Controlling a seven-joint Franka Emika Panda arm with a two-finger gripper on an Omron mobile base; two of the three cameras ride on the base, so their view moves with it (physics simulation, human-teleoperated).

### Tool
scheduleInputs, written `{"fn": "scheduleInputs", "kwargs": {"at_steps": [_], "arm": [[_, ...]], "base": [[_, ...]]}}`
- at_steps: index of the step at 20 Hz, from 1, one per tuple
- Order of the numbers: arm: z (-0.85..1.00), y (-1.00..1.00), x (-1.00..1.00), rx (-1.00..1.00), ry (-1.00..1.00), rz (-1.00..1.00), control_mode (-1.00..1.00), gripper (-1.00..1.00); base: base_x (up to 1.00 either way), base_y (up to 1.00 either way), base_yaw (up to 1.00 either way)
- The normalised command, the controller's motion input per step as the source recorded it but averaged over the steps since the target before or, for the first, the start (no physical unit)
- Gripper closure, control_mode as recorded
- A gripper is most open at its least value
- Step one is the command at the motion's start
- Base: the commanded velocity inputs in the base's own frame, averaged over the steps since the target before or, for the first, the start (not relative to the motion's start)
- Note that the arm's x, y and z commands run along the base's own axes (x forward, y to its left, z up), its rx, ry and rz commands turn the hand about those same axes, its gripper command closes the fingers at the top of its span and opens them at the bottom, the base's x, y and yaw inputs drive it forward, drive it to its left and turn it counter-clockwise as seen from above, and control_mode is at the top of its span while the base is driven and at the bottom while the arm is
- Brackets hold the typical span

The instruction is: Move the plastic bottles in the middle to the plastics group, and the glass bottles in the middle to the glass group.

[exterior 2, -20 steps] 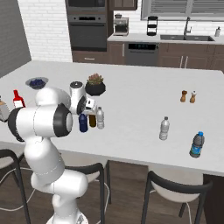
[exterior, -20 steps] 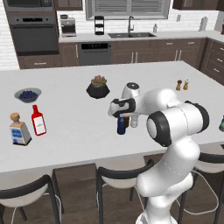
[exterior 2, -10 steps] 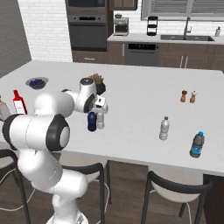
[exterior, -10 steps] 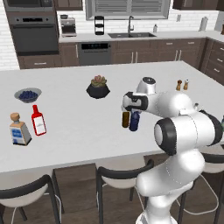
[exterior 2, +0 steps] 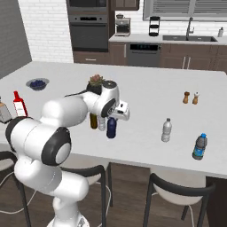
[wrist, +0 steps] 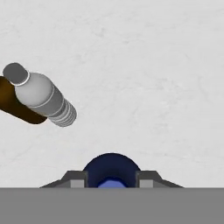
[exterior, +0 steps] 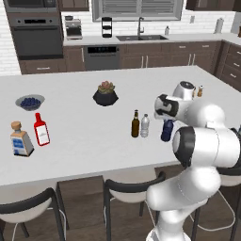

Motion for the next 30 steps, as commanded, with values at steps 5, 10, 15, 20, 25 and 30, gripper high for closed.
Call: {"fn": "scheduleInputs", "kwargs": {"at_steps": [5,10,15,20,25,30], "arm": [[0.03,-1.0,-0.01,0.02,0.1,-0.1,-1.0,1.0],[0.0,-1.0,0.0,0.01,0.08,-0.11,-1.0,1.0],[0.0,-1.0,0.0,0.01,0.05,-0.11,-1.0,1.0],[0.0,-1.0,0.0,0.0,0.02,-0.11,-1.0,1.0],[-0.12,-0.96,0.0,0.0,0.0,-0.15,-1.0,1.0],[-0.17,-0.7,0.04,0.0,0.0,-0.21,-1.0,1.0]], "base": [[0.0,0.0,0.0],[0.0,0.0,0.0],[0.0,0.0,0.0],[0.0,0.0,0.0],[0.0,0.0,0.0],[0.0,0.0,0.0]]}}
